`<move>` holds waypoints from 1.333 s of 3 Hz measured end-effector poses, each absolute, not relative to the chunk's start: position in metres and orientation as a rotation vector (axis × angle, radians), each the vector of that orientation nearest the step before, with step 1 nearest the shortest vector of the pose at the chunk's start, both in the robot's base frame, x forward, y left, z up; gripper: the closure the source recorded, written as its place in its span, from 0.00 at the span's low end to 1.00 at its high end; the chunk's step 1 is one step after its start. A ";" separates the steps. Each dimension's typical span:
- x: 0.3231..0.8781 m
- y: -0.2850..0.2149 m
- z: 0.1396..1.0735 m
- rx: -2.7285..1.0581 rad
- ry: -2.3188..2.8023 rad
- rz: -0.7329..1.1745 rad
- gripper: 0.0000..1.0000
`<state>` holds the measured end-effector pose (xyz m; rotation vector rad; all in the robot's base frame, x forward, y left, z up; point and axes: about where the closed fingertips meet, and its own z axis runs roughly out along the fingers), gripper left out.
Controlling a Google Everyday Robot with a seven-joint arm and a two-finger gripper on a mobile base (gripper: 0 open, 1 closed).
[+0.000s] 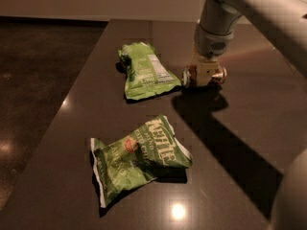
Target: Move orange can near green rice chip bag
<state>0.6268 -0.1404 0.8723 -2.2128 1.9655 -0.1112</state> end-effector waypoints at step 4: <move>0.633 -0.140 0.853 -2.089 2.065 -0.124 0.00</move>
Offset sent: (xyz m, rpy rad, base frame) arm 0.0158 0.0086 -0.0069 -0.0345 -0.0102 -0.0578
